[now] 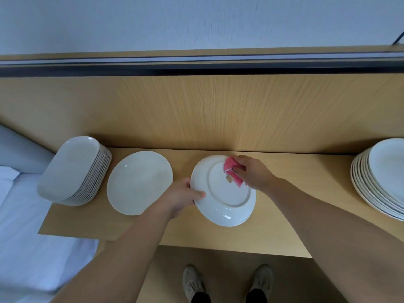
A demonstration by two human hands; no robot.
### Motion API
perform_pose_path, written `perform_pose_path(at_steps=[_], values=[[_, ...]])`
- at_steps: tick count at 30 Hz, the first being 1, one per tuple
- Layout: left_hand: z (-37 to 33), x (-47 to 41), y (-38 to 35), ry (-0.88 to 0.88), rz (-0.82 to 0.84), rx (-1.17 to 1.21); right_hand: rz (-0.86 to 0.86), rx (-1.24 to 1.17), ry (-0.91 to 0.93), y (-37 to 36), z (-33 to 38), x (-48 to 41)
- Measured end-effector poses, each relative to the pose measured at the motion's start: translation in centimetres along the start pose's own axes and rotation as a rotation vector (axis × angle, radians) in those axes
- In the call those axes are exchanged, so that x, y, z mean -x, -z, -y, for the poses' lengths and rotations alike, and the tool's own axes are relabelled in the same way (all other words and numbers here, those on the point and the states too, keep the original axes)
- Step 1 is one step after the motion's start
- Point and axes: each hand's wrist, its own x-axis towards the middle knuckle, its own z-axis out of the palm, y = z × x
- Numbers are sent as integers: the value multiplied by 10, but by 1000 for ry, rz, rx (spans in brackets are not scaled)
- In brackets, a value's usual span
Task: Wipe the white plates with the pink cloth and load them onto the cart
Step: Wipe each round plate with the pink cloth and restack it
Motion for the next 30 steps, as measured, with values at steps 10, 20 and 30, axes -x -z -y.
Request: perform_pose_path(at_steps=[10,20,30], values=[[-11,-1,-15,119,-163,95,4,34,52,-1,-4,0],[-9,4,-27,102,-234,91,-129,-122,-201,-5,-6,51],[-14,8,-42,50,-259,69,-263,-358,-295,-13,-4,83]])
